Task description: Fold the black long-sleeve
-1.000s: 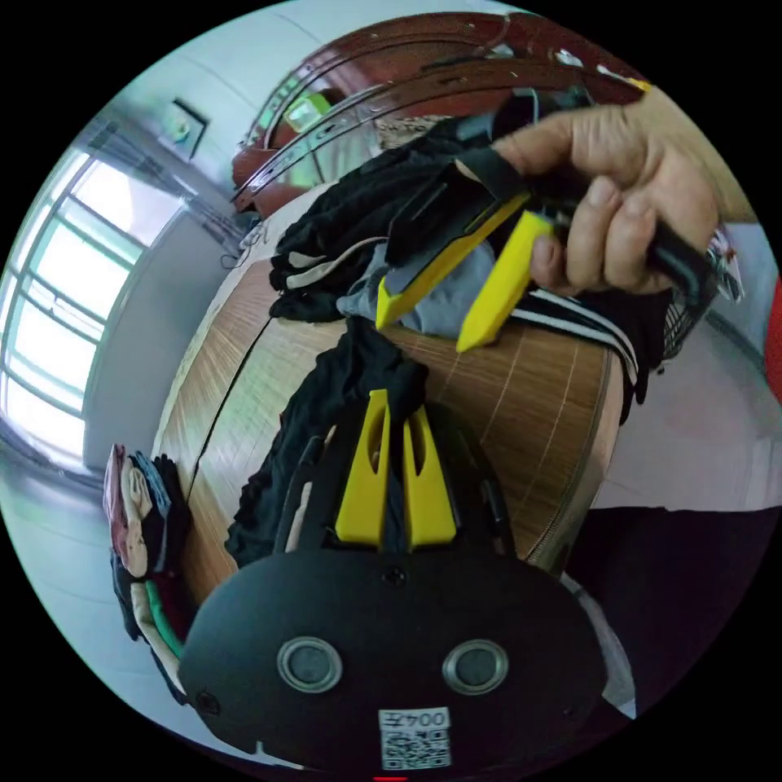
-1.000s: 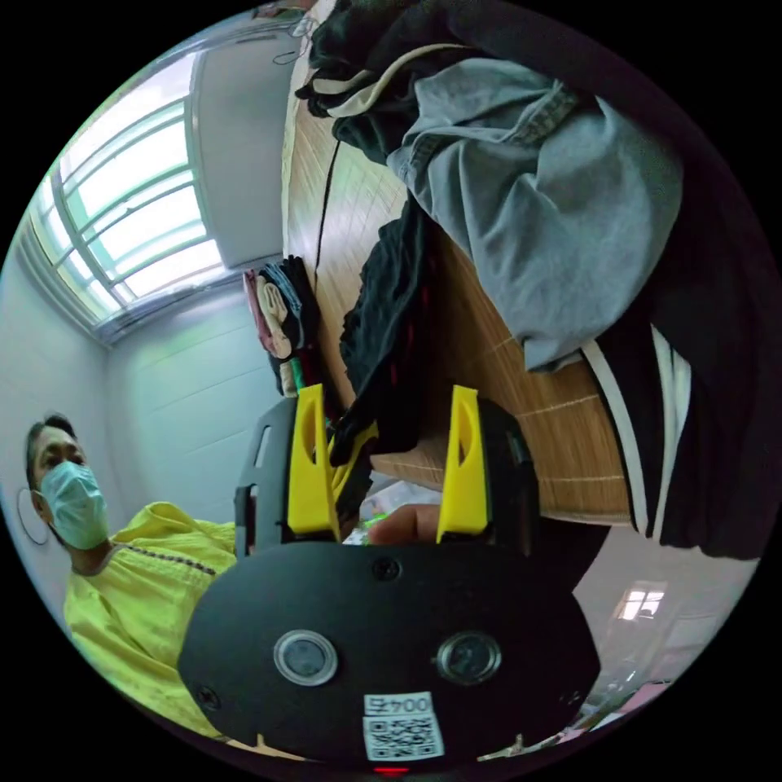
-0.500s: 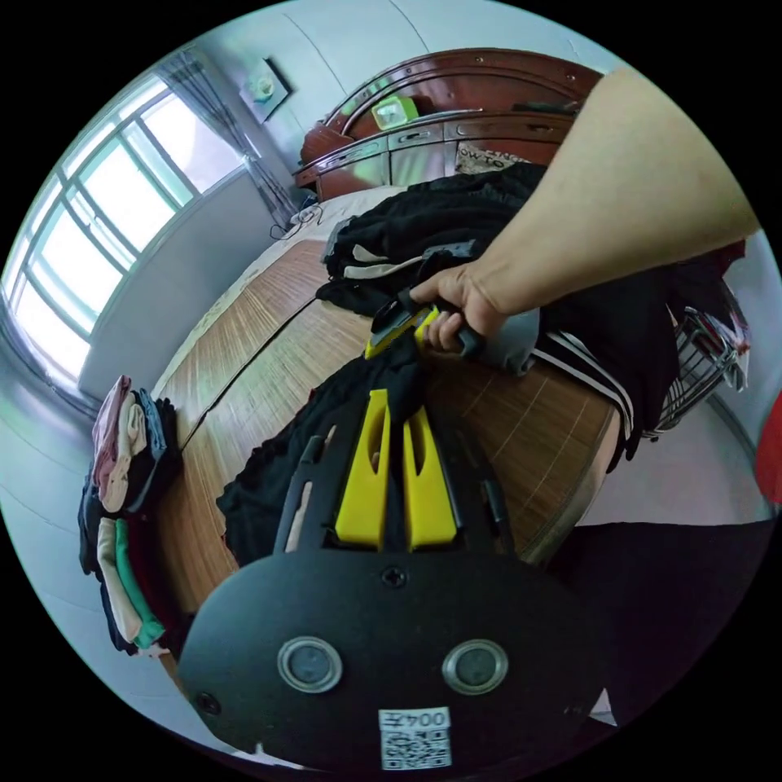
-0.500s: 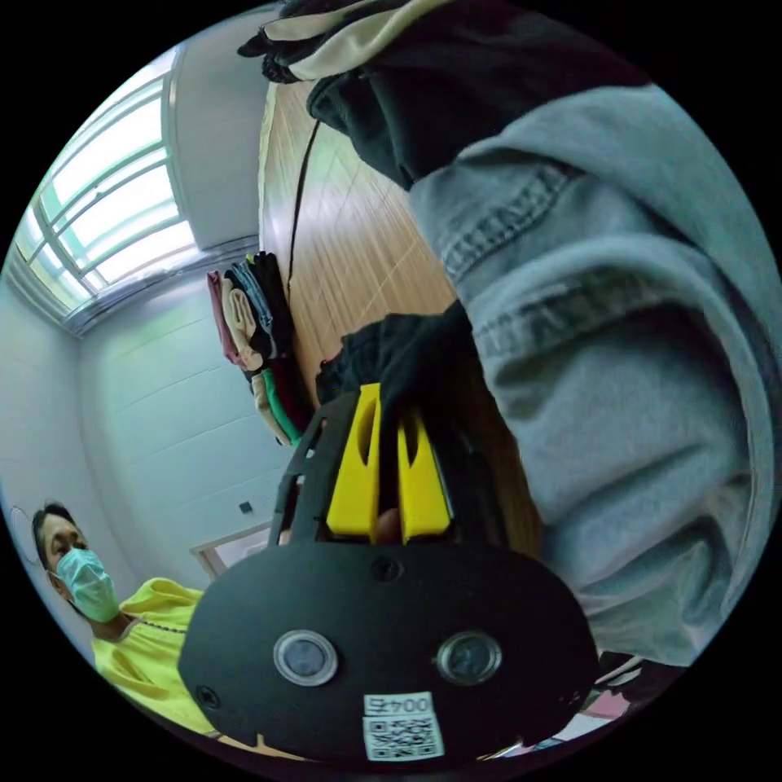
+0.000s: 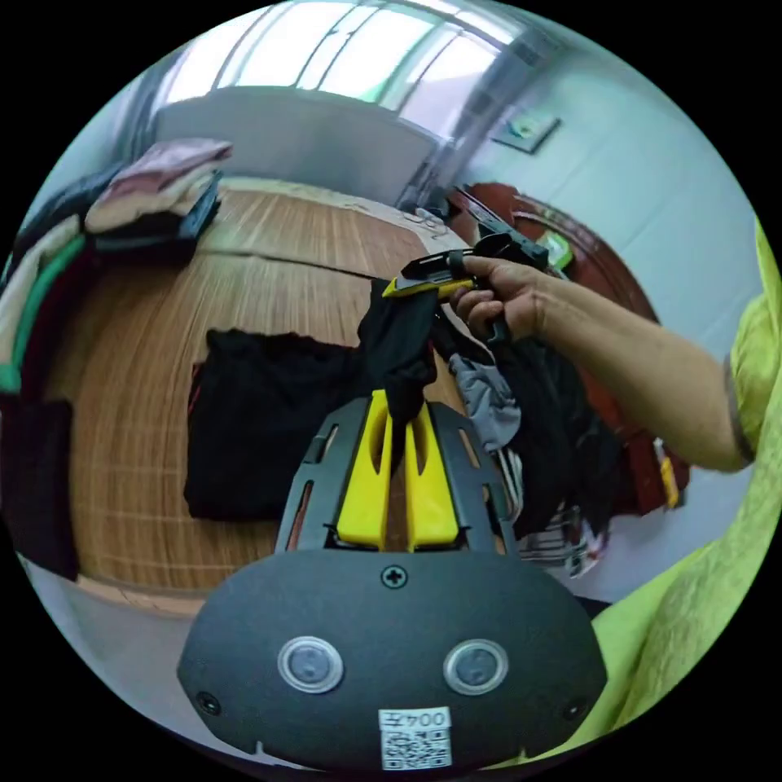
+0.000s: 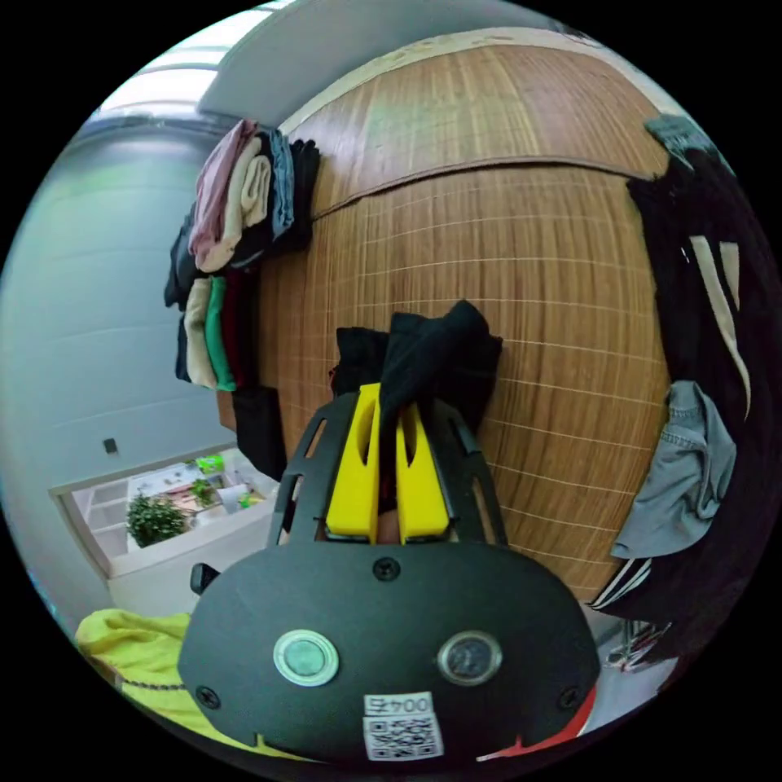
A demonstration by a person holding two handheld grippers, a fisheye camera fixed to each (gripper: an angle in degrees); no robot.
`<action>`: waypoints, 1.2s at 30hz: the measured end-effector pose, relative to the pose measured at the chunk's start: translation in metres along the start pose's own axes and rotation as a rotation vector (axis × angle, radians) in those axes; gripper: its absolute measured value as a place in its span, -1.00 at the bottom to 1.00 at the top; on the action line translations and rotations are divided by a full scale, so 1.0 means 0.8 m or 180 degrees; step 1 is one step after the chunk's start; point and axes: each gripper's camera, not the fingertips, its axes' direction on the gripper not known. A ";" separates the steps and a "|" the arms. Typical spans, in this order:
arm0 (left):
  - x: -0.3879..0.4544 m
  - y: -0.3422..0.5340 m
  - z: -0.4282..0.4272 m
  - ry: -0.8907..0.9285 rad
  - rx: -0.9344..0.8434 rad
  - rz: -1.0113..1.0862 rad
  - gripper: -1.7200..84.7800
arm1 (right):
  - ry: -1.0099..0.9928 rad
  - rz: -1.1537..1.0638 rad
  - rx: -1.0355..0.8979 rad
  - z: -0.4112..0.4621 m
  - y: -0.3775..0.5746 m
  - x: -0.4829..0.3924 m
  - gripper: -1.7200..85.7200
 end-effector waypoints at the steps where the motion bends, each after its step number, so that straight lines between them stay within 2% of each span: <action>1: -0.032 -0.005 -0.021 0.0199 0.0051 -0.0330 -0.94 | 0.0186 -0.0101 -0.0034 0.019 -0.007 -0.041 -0.91; 3: -0.078 -0.007 -0.044 0.0451 0.0101 -0.0703 -0.93 | 0.0395 -0.0173 -0.0129 0.058 -0.018 -0.092 -0.90; 7: -0.153 -0.005 -0.078 0.0509 0.0115 -0.1109 -0.91 | 0.0850 -0.0238 -0.0300 0.169 -0.041 -0.177 -0.89; 14: -0.218 -0.007 -0.105 0.0812 0.0018 -0.1833 -0.86 | 0.1712 -0.0532 -0.0277 0.298 -0.042 -0.276 -0.79; 19: -0.225 -0.015 -0.152 0.1368 -0.0039 -0.2117 -0.83 | 0.1793 -0.0918 -0.0083 0.284 -0.024 -0.323 -0.74; 22: -0.222 -0.008 -0.186 0.1474 -0.0147 -0.2263 -0.86 | 0.1793 -0.1117 0.0264 0.238 -0.003 -0.338 -0.77; 24: -0.217 -0.002 -0.215 0.1340 -0.0191 -0.2329 -0.89 | 0.1785 -0.1200 0.0557 0.202 0.018 -0.335 -0.84; 26: -0.204 -0.002 -0.250 0.1183 -0.0115 -0.2293 -0.92 | 0.1684 -0.1218 0.0792 0.165 0.052 -0.313 -0.92; 28: -0.167 -0.029 -0.291 0.1167 0.0138 -0.2005 -0.94 | 0.1480 -0.1131 0.0786 0.153 0.077 -0.284 -0.95; 30: -0.130 -0.066 -0.298 0.1164 0.0149 -0.1685 -0.95 | 0.1281 -0.1024 0.0669 0.153 0.101 -0.251 -0.97; 33: -0.070 -0.136 -0.266 0.1157 0.0042 -0.1182 -0.95 | 0.1298 -0.0800 0.0456 0.169 0.141 -0.208 -0.97; 36: -0.029 -0.197 -0.209 0.0859 -0.0062 -0.0776 -0.96 | 0.1333 -0.0713 0.0366 0.185 0.176 -0.183 -0.98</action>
